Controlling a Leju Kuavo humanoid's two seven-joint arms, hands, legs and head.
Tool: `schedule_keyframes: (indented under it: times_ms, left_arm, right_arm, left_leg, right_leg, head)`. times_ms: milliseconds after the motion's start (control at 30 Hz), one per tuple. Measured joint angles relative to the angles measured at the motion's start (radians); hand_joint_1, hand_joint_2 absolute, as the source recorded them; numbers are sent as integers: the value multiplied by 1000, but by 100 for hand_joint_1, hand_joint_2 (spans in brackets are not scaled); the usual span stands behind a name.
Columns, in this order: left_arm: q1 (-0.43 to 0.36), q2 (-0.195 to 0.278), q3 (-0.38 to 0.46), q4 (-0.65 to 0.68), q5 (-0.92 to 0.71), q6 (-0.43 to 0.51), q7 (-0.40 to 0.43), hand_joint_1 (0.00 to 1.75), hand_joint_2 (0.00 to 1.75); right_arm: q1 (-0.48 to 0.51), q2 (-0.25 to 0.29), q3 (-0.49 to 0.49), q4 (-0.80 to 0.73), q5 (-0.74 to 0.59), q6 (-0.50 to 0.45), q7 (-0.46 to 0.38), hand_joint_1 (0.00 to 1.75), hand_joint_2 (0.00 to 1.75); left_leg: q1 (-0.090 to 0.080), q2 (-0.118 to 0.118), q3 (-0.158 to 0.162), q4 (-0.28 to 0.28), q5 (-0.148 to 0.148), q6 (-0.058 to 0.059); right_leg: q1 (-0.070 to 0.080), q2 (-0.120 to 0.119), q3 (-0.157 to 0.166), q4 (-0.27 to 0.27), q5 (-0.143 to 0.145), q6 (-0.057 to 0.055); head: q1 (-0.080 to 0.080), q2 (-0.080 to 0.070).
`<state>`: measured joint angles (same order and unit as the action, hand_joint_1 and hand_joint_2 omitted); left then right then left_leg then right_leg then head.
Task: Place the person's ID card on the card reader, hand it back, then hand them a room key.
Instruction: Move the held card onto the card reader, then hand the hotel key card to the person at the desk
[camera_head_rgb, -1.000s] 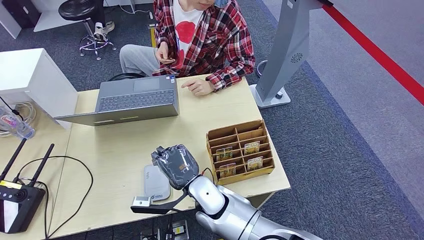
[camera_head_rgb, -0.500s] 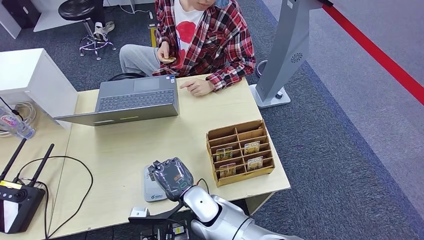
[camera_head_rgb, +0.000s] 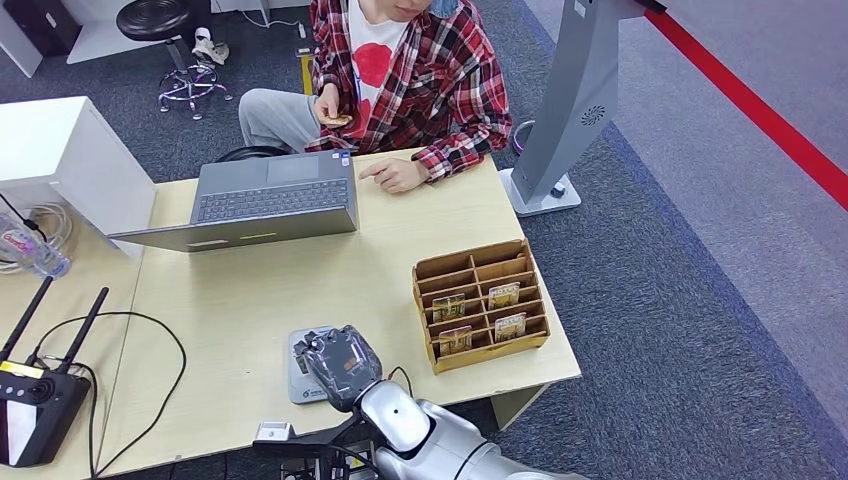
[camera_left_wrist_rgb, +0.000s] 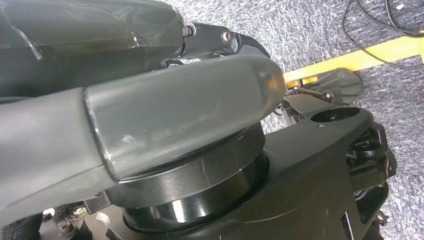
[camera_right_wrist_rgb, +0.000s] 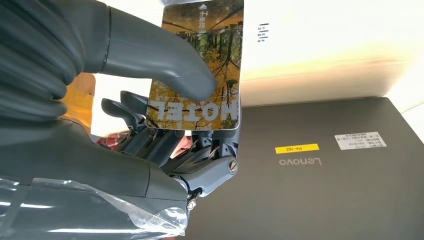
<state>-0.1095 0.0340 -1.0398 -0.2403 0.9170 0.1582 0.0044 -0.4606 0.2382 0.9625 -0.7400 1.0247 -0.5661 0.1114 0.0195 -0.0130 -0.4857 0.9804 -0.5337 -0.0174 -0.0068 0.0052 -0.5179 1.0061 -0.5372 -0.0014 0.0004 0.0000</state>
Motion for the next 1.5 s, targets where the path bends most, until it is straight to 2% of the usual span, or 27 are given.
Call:
schedule_keyframes:
  times_ms: [1133, 1300, 1500]
  left_arm:
    - [0, 1, -2, 0, -10, -3, 0, 0, 0]
    - [0, 1, -2, 0, -13, -3, 0, 0, 0]
    - [0, 0, -3, 0, -19, -2, 1, 0, 0]
  right_arm:
    - [-33, 24, 0, 86, 3, -49, 4, 175, 175]
    - [-37, 24, -5, 94, 47, -115, 21, 175, 175]
    - [-38, 25, -50, 89, 140, -125, 11, 175, 175]
  left_leg:
    - [0, 0, 0, 0, 0, 0]
    - [0, 0, 0, 0, 0, 0]
    - [0, 0, 0, 0, 0, 0]
  right_leg:
    - [0, 0, 0, 0, 0, 0]
    - [0, 0, 0, 0, 0, 0]
    - [0, 1, 0, 0, 0, 0]
  head:
    - [0, 0]
    - [0, 0]
    - [0, 0]
